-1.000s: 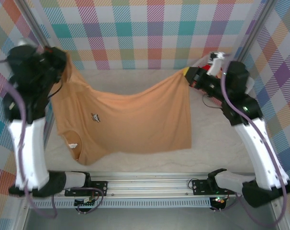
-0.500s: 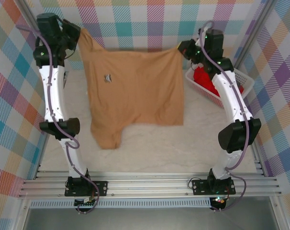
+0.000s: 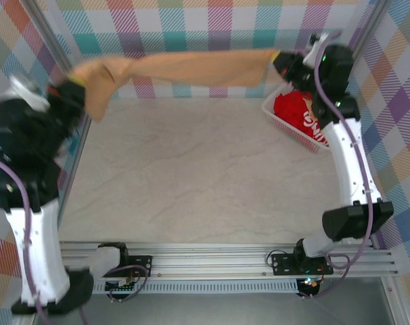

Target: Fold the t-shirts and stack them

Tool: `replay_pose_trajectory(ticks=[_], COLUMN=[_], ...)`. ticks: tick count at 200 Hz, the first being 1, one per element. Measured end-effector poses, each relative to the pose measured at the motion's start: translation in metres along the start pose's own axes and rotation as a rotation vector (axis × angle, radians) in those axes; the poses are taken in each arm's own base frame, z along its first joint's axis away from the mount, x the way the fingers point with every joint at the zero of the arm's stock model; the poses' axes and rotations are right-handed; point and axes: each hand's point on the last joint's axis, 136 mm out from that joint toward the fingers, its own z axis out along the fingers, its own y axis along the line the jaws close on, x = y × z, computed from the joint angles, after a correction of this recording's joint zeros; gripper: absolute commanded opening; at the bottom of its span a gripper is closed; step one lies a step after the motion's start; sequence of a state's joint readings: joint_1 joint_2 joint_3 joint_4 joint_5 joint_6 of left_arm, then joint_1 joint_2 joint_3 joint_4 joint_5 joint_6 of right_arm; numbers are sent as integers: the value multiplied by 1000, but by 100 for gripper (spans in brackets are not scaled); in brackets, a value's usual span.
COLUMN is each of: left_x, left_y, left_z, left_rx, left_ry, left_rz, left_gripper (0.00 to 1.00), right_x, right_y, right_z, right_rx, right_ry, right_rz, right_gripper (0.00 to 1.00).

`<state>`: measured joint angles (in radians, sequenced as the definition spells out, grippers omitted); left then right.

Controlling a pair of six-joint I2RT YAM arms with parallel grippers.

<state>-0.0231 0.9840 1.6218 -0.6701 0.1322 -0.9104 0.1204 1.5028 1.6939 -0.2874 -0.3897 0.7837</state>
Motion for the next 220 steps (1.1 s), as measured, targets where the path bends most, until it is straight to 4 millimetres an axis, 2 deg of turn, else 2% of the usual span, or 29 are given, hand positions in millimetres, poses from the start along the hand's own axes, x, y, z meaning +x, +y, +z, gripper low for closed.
replay_pose_trajectory(ticks=[13,23,35,44,55,64,70,84,96,117,156,183,220], left_x=[57,107,166,208,241,257,266,275,277,273,273,276,289], left_y=[78,144,222,278,326,352,364,376,377,371,372,374,374], left_z=[11,19,16,2,-21,-37,-46,-56,-58,-59,-66,-68,-61], left_rx=[-148,-292,-472,-614,-727,-790,-818,-841,-835,-811,-828,-850,-875], left_ry=[121,231,360,447,510,531,540,543,530,497,485,498,557], left_rz=[-50,-84,-109,-136,-161,-188,-202,-233,-261,-306,-340,-358,-353], left_gripper=[0,0,0,0,0,0,0,0,0,0,0,0,0], right_x=[52,105,165,217,267,297,311,330,334,331,320,314,320], right_y=[-54,-107,-162,-201,-231,-244,-248,-250,-247,-247,-247,-251,-271], right_z=[9,15,14,9,0,-6,-8,-8,-8,-9,-25,-44,-86], right_rx=[87,181,296,390,477,521,540,562,573,604,681,754,900], right_ry=[108,213,332,435,545,617,650,700,715,702,659,630,609], right_rz=[91,173,268,339,391,415,421,410,391,363,319,289,252], right_gripper=[0,0,0,0,0,0,0,0,0,0,0,0,0])
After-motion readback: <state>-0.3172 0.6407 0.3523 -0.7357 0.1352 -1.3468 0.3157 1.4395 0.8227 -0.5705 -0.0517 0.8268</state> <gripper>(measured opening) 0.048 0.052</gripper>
